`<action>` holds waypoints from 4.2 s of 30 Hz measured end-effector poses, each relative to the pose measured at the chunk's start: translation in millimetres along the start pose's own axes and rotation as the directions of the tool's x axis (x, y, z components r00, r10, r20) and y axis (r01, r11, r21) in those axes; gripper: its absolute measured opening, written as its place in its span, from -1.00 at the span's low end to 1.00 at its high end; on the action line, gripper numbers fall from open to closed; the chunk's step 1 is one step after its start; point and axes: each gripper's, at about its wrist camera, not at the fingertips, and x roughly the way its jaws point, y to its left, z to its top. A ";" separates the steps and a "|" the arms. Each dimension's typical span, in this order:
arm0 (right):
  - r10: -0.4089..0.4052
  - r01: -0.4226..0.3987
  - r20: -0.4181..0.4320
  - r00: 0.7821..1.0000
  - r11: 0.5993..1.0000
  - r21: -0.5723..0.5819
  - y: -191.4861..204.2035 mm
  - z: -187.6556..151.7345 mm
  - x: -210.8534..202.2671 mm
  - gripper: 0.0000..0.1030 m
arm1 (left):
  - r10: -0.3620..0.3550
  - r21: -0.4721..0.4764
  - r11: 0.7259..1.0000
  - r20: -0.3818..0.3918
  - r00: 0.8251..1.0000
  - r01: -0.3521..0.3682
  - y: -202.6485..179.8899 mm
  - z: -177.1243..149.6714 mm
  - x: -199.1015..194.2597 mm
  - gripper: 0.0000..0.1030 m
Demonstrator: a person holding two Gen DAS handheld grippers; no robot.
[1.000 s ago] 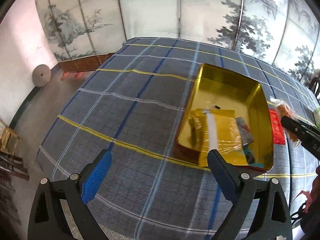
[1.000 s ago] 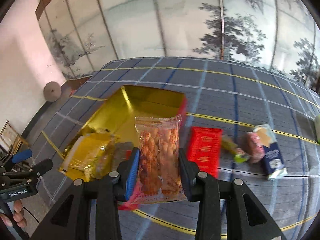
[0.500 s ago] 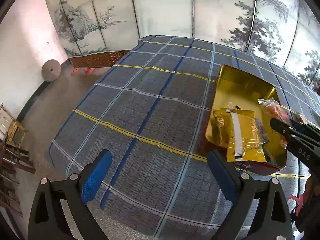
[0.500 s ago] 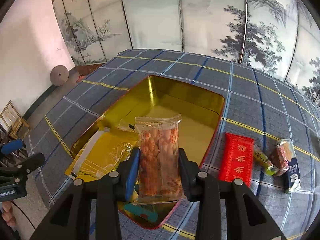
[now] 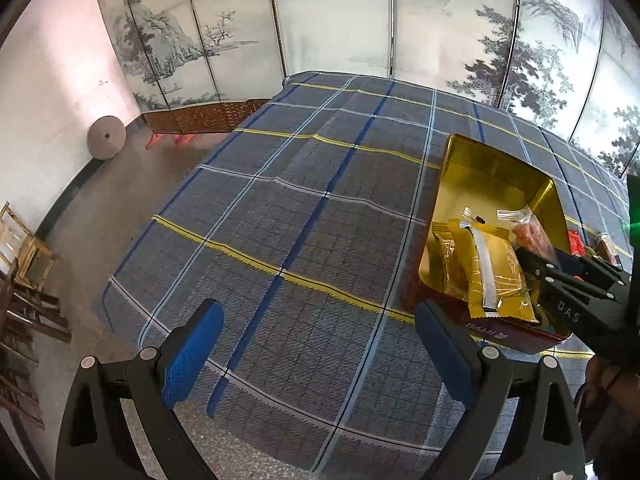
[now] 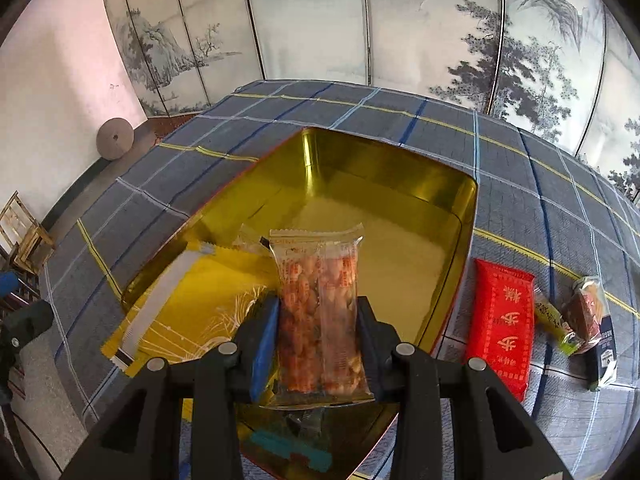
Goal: Organize snacks
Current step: 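Carry the orange snack bag into the tin and open the right gripper, then grasp the blue soda cracker pack with the right gripper and lift, then grasp the red packet with the left gripper while the right holds the cracker pack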
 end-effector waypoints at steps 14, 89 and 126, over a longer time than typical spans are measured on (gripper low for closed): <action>0.021 -0.022 -0.028 0.999 0.999 -0.026 4.9 -6.8 -1.7 -0.12 | -0.010 -0.001 1.000 -0.011 1.000 0.010 -3.7 -1.4 -3.2 0.85; -0.258 0.254 0.006 0.966 0.953 0.165 -297.2 -85.0 -47.3 -0.02 | -0.258 0.300 0.909 -0.144 0.956 0.290 -309.5 3.8 47.7 0.82; -0.284 0.278 0.000 0.959 0.936 0.216 -307.5 -89.5 -50.2 0.02 | -0.292 0.313 0.894 -0.140 0.946 0.322 -329.7 8.1 66.8 0.30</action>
